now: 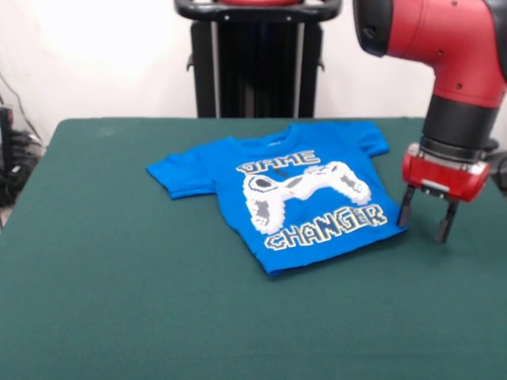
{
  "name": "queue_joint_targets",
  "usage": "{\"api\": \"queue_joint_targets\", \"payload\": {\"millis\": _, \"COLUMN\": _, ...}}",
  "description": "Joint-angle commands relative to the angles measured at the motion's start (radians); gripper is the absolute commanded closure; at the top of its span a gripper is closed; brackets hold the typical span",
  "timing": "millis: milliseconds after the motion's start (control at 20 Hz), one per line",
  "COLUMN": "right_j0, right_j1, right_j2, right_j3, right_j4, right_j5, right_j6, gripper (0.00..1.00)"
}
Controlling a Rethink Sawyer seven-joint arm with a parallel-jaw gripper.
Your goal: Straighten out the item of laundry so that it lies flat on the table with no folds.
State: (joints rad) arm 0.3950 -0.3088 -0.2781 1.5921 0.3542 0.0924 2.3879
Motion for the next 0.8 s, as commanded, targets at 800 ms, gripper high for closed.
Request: {"api": "queue_joint_targets", "payload": {"millis": 800, "right_j0": 0.071, "right_j1": 0.106, "right_j2": 0.034, "right_j3": -0.025, "right_j4": 0.084, "right_j5": 0.013, "right_j6": 0.198, "gripper": 0.00}}
